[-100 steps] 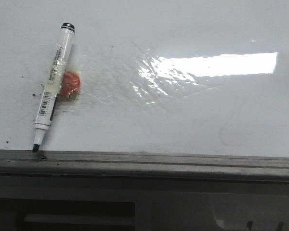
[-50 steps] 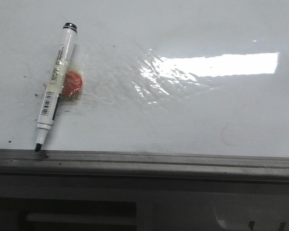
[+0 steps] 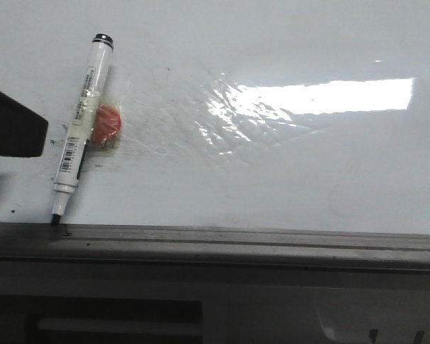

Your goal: Write number 8 on whiteboard

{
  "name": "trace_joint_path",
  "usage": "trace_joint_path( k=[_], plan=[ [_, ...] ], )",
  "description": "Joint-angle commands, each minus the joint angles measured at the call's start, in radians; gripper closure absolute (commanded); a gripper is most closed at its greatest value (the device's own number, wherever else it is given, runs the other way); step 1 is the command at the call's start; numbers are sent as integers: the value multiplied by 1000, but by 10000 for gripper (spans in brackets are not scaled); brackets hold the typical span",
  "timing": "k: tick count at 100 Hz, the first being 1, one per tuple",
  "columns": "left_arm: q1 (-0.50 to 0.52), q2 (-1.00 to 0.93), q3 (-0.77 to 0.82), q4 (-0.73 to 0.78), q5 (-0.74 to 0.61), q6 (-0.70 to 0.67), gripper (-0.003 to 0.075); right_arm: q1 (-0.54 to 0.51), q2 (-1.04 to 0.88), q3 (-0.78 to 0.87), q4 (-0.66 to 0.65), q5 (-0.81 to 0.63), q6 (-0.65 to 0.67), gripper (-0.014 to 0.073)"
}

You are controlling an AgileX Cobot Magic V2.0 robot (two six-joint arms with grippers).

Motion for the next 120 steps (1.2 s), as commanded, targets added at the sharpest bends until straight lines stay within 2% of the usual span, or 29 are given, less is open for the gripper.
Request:
trace_joint_path(
  k=[1, 36, 48, 62, 82, 106, 113, 120],
  plan=[
    [-34, 30, -35, -39, -104, 4, 300, -5, 23, -37, -8, -70, -6, 227],
    [-49, 166, -38, -44, -192, 4, 304, -5, 23, -37, -6, -70, -6, 227],
    [-49, 191, -47, -44, -200, 4, 339, -5, 23, -35, -6, -70, -6, 227],
    [-49, 212, -64, -46, -200, 4, 460, -5, 23, -35, -6, -70, -6, 227],
    [-49, 221, -70, -46, -200, 4, 741, -5, 23, -35, -6, -70, -6, 227],
    [-49, 219, -76, -40, -135, 11, 741, -5, 23, -35, 2, -70, -6, 227],
    [-49, 214, -83, -34, -85, 17, 741, -3, 23, -37, 36, -70, -16, 227],
    [-49, 207, -93, -26, -31, 56, 741, 1, 23, -37, 119, -70, -80, 227]
  ],
)
